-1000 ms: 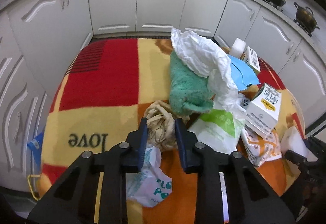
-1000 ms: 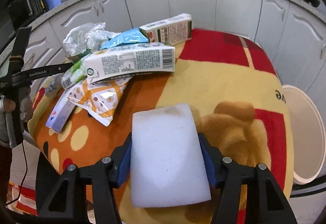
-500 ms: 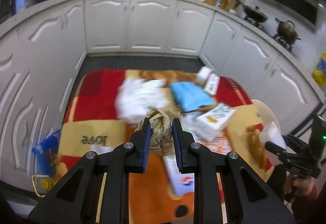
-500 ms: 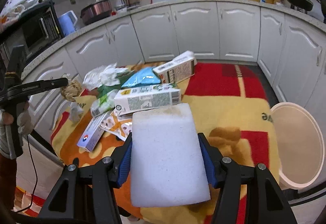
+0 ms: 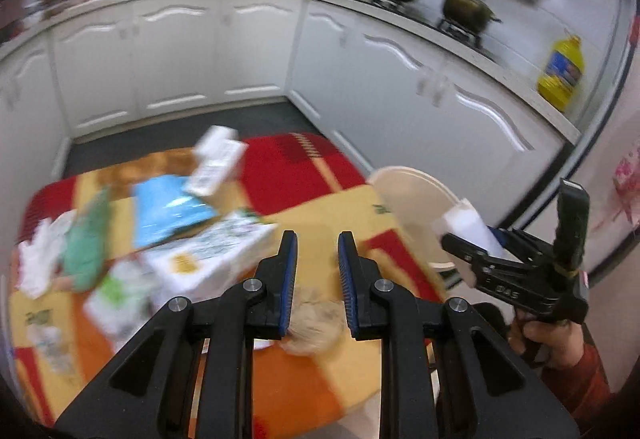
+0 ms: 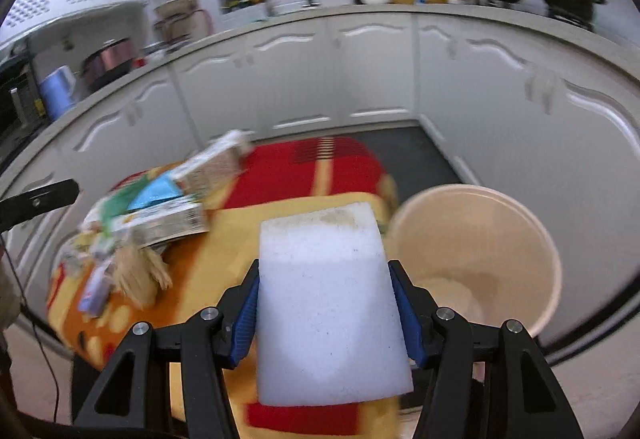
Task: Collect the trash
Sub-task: 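Carry the white sponge with the right tool into the beige bin and release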
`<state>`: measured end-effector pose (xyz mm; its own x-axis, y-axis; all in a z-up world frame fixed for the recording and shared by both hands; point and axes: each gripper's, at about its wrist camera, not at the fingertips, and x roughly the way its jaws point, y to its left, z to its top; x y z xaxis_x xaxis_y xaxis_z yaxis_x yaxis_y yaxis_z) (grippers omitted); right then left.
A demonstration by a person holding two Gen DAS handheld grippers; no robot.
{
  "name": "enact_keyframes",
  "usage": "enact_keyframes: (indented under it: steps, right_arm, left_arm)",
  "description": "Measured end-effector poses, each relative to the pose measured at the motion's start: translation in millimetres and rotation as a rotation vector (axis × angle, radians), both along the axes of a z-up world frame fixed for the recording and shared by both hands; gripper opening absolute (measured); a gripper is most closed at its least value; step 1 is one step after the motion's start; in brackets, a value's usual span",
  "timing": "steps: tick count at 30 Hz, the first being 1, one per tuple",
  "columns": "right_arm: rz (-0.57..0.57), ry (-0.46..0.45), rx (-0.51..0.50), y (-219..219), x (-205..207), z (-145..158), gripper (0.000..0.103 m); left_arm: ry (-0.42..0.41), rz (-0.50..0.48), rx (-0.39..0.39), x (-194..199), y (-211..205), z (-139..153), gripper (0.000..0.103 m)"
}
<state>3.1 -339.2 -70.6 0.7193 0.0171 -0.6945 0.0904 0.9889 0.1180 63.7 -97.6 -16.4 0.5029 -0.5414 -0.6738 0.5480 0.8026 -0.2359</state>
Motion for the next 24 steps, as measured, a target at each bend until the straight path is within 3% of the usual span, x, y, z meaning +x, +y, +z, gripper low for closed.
enact_keyframes:
  steps: [9,20,23,24]
  right_arm:
    - [-0.143,0.049,-0.024,-80,12,-19,0.057]
    - [-0.216,0.104,-0.007,-133,42,-51,0.058]
    - [-0.232,0.111,-0.001,-140,48,-58,0.058]
    - [-0.243,0.116,-0.006,-143,51,-60,0.059]
  left_arm:
    - [0.072,-0.114,0.021,23,-118,-28,0.018]
    - [0.116,-0.185,0.062,62,-204,-64,0.018]
    - [0.139,-0.197,0.058,71,-220,-74,0.021]
    - [0.153,-0.197,0.049,74,-225,-77,0.029]
